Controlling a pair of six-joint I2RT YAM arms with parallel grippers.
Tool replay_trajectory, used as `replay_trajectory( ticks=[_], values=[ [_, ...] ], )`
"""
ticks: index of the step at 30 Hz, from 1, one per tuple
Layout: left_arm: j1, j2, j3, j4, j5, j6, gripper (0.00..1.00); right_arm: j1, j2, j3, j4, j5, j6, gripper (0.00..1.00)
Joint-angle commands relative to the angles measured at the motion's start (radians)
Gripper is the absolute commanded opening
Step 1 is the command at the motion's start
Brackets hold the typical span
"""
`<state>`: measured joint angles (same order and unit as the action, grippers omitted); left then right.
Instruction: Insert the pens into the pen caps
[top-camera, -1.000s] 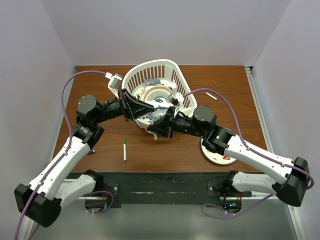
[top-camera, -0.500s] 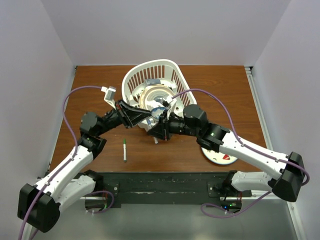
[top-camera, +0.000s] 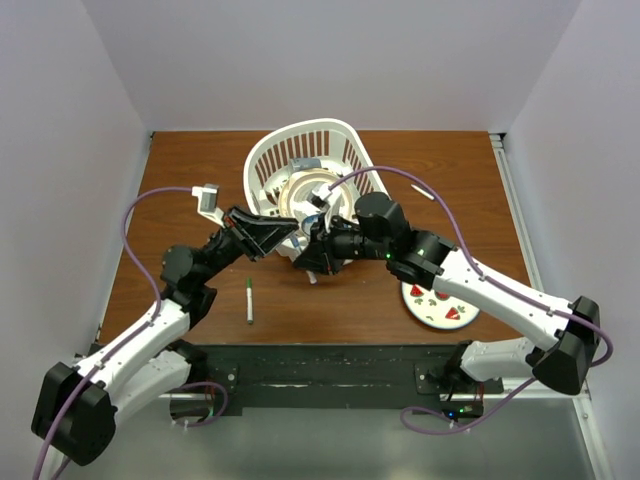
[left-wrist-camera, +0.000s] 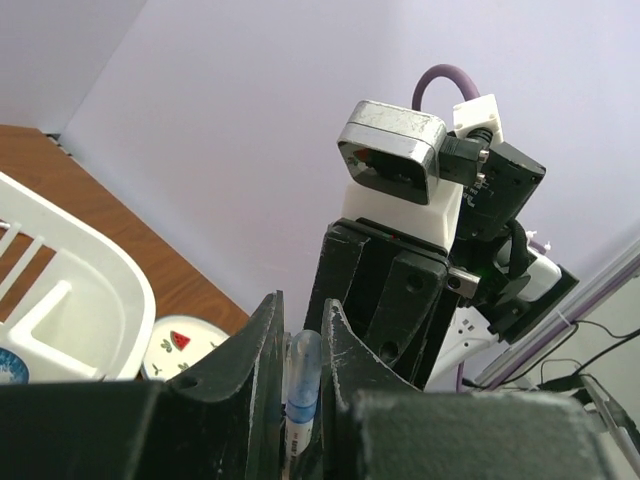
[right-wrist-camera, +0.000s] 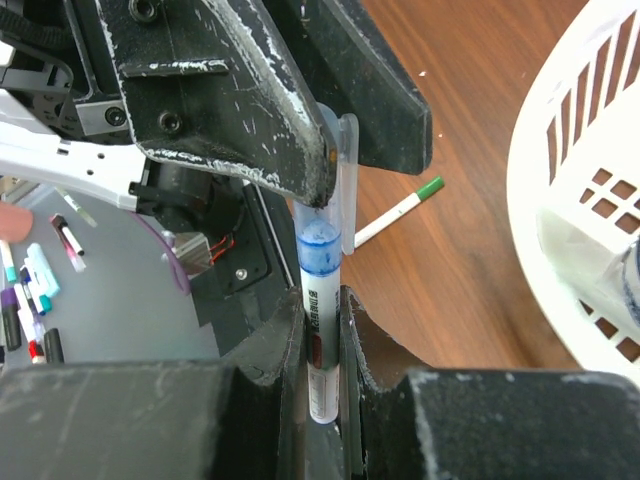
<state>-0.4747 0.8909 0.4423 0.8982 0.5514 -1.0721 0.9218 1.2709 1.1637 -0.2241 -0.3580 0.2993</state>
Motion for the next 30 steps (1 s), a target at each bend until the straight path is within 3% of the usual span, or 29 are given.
replay_trajectory(
  ticks=[1, 12, 23, 30],
  values=[
    [-0.120, -0.007, -0.042, -0.143, 0.311, -0.014, 0.00, -0.096, -0.008, 0.175, 0.391, 0.182, -0.026, 0.00],
    [-0.228, 0.077, -0.099, 0.004, 0.240, -0.042, 0.00, -0.189, 0.059, 0.266, 0.454, 0.097, 0.026, 0.00],
    [-0.254, 0.080, -0.109, -0.029, 0.170, -0.012, 0.00, -0.293, 0.050, 0.232, 0.529, 0.171, 0.086, 0.00],
    [-0.361, 0.178, -0.106, 0.080, 0.125, -0.028, 0.00, -0.302, 0.108, 0.298, 0.523, 0.137, 0.064, 0.00]
  ],
)
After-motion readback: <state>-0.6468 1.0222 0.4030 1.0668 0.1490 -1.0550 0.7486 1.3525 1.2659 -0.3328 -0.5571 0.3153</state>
